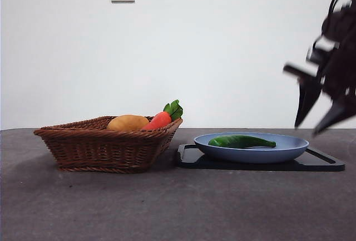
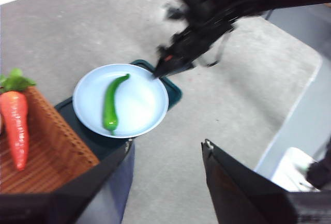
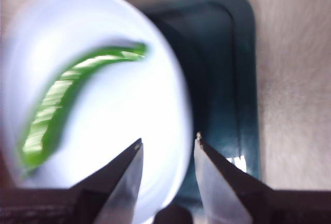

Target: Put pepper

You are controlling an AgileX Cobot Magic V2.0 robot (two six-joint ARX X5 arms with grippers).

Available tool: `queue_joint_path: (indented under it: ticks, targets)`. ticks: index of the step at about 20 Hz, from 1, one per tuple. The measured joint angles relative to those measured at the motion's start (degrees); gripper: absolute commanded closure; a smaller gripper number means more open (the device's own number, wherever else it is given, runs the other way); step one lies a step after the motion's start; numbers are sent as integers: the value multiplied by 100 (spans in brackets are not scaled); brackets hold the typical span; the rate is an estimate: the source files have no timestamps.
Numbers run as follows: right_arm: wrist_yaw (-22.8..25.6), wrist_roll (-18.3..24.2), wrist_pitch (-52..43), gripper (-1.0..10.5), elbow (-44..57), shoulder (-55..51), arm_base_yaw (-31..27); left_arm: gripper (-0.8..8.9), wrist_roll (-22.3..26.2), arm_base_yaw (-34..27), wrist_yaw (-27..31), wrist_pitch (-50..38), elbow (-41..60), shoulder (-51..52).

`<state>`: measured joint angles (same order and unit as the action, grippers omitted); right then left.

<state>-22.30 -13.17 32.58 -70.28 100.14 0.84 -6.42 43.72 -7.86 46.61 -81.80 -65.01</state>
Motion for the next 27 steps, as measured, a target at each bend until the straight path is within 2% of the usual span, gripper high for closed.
queue_joint_path:
  ticks: [5,9,13,15,16,18,19,22,27]
  targets:
    - [0,470,1139,766,-22,-1692,103,581,138,0,463,170,0,0]
    - [-4,874,2354,766,-22,-3167,710,581,282,0,474,339,0,0]
    - [-2,960,3259,767,-22,-4242,1379,583,385,0,474,439,0,0]
    - [-2,975,3633,792,-22,-4603,1644,597,404,0,474,542,0,0]
    - [-2,977,3814,825,-22,-4725,1733,635,411,0,472,566,0,0]
    - [-2,1005,4129,929,-22,-4905,1849,754,435,0,474,592,0,0]
    - [0,1099,4247,941,-22,-4953,1869,811,435,0,472,621,0,0]
    - [0,1303,4334,941,-22,-4992,1871,807,435,0,472,647,0,0]
    - [-2,1298,4328,936,-22,-4988,1871,805,437,0,474,647,0,0]
